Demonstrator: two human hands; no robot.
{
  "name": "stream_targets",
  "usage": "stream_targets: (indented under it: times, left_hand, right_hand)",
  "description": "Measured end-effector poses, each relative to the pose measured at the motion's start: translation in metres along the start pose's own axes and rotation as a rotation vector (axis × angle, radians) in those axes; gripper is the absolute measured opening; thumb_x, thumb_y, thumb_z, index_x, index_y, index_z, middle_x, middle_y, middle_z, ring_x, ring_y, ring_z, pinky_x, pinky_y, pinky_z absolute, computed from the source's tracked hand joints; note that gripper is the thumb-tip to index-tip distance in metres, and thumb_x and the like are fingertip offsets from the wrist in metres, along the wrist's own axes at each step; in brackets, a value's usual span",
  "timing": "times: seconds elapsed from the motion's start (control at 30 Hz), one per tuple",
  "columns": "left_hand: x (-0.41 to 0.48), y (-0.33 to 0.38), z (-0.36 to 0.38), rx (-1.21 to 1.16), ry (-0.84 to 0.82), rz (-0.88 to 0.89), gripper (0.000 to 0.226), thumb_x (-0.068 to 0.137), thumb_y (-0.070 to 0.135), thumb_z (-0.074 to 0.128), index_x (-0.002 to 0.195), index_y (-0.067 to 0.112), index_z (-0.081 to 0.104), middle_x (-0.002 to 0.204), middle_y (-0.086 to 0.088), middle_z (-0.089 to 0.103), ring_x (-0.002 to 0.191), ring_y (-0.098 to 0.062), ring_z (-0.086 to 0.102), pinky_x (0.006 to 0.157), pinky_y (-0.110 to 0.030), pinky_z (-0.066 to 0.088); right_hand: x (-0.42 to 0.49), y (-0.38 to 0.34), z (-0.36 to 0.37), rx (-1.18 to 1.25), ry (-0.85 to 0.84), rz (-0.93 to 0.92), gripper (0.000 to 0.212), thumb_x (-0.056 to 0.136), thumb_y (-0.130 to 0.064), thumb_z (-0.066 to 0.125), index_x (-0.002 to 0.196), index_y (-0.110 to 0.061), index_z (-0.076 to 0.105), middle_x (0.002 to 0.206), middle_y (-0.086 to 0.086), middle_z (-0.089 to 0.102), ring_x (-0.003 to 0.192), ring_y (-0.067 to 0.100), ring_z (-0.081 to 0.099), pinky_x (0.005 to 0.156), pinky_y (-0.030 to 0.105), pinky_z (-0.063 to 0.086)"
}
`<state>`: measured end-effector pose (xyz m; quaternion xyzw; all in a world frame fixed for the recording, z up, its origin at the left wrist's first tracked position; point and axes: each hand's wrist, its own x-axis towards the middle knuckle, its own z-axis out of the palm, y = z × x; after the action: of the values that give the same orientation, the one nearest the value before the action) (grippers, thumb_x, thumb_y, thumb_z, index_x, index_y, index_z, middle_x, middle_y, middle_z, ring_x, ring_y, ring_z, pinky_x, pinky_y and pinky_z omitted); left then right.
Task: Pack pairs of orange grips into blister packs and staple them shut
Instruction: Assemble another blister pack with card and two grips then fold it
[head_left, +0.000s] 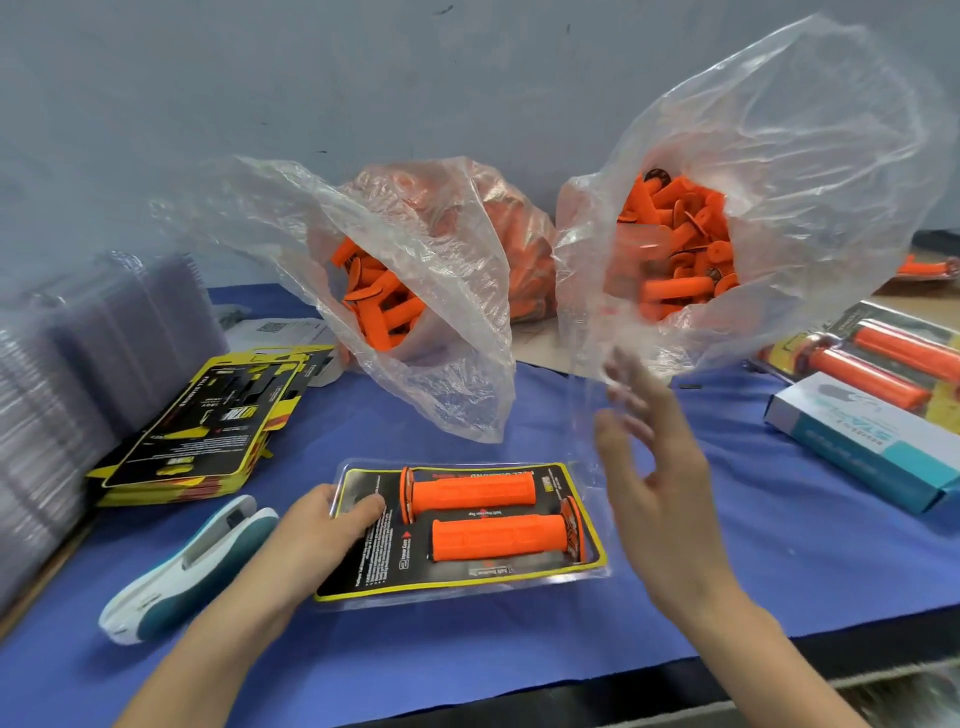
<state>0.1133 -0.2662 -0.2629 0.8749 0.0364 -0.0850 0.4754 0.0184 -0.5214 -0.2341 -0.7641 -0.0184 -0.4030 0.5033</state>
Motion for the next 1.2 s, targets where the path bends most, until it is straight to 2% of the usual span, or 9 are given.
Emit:
stream_targets:
  times: [0.13, 0.3, 0.53, 0.7, 0.8, 0.9, 1.0, 1.07, 1.2]
  left_hand:
    - [-0.006, 0.001, 0.016, -0.055, 0.001, 0.03, 0.025, 0.09, 0.039, 0.067, 0.094, 0.014, 0.065, 0.083, -0.002, 0.076, 0.078, -0.02, 0.072, 0.081, -0.043, 0.056]
    - [-0.011, 0.003, 0.032, -0.13, -0.03, 0.094, 0.019, 0.091, 0.034, 0.067, 0.093, 0.015, 0.067, 0.085, -0.002, 0.075, 0.083, -0.02, 0.072, 0.081, -0.042, 0.054]
    - [-0.005, -0.004, 0.027, -0.183, -0.127, 0.062, 0.022, 0.094, 0.037, 0.062, 0.097, 0.017, 0.068, 0.091, 0.001, 0.076, 0.089, -0.018, 0.072, 0.088, -0.039, 0.054]
    - [0.002, -0.003, 0.01, -0.262, -0.216, 0.026, 0.019, 0.095, 0.022, 0.059, 0.097, 0.008, 0.072, 0.093, -0.012, 0.075, 0.073, -0.017, 0.071, 0.061, -0.024, 0.056]
    - [0.004, 0.0, 0.005, -0.518, -0.238, -0.129, 0.04, 0.105, 0.031, 0.041, 0.102, 0.003, 0.071, 0.09, -0.015, 0.076, 0.071, -0.022, 0.072, 0.066, -0.033, 0.058]
    - [0.002, -0.001, 0.009, -0.324, -0.229, -0.026, 0.045, 0.1, 0.045, 0.05, 0.099, 0.008, 0.075, 0.094, -0.013, 0.076, 0.086, -0.03, 0.072, 0.083, -0.041, 0.054]
    - [-0.002, -0.002, 0.013, -0.183, -0.186, 0.089, 0.025, 0.097, 0.035, 0.06, 0.084, 0.02, 0.074, 0.084, -0.005, 0.077, 0.076, -0.021, 0.073, 0.067, -0.034, 0.052]
    - [-0.003, -0.002, 0.014, -0.225, -0.221, 0.084, 0.023, 0.098, 0.027, 0.058, 0.087, 0.016, 0.073, 0.087, -0.005, 0.077, 0.079, -0.018, 0.074, 0.073, -0.034, 0.054]
    - [-0.003, -0.001, 0.011, -0.364, -0.289, 0.026, 0.018, 0.1, 0.018, 0.054, 0.1, 0.008, 0.069, 0.098, -0.015, 0.076, 0.088, -0.026, 0.073, 0.083, -0.038, 0.055]
  right_hand:
    - [-0.012, -0.006, 0.014, -0.299, -0.287, -0.235, 0.049, 0.101, -0.033, 0.041, 0.15, -0.031, 0.035, 0.148, -0.017, 0.042, 0.132, 0.0, 0.043, 0.105, 0.02, 0.038]
    - [-0.019, -0.004, 0.019, -0.672, -0.548, -0.405, 0.042, 0.098, -0.034, 0.043, 0.14, -0.035, 0.047, 0.134, -0.011, 0.056, 0.114, 0.013, 0.058, 0.1, 0.036, 0.044]
    - [-0.028, 0.0, 0.022, -0.7, -0.707, -0.443, 0.034, 0.097, -0.047, 0.045, 0.13, -0.039, 0.051, 0.122, -0.014, 0.06, 0.101, 0.015, 0.062, 0.089, 0.036, 0.049]
    - [-0.028, 0.001, 0.019, -0.707, -0.745, -0.437, 0.036, 0.098, -0.05, 0.041, 0.131, -0.038, 0.051, 0.122, -0.014, 0.059, 0.102, 0.016, 0.06, 0.087, 0.036, 0.049]
    - [-0.03, 0.001, 0.019, -0.739, -0.798, -0.452, 0.039, 0.098, -0.058, 0.039, 0.131, -0.04, 0.051, 0.124, -0.015, 0.059, 0.105, 0.015, 0.059, 0.088, 0.034, 0.05]
    - [-0.032, 0.002, 0.018, -0.754, -0.816, -0.455, 0.043, 0.097, -0.063, 0.036, 0.131, -0.041, 0.052, 0.125, -0.015, 0.059, 0.109, 0.013, 0.058, 0.09, 0.033, 0.05]
    - [-0.033, -0.002, 0.018, -0.724, -0.835, -0.448, 0.045, 0.099, -0.064, 0.029, 0.131, -0.043, 0.053, 0.126, -0.016, 0.06, 0.113, 0.01, 0.056, 0.094, 0.031, 0.048]
    - [-0.025, -0.004, 0.015, -0.631, -0.794, -0.394, 0.045, 0.101, -0.061, 0.028, 0.131, -0.042, 0.054, 0.127, -0.02, 0.06, 0.117, 0.007, 0.054, 0.099, 0.029, 0.042]
    - [0.015, 0.016, 0.01, -0.577, -0.4, 0.012, 0.036, 0.1, -0.04, 0.048, 0.134, -0.032, 0.055, 0.133, -0.009, 0.058, 0.123, 0.017, 0.052, 0.103, 0.035, 0.038]
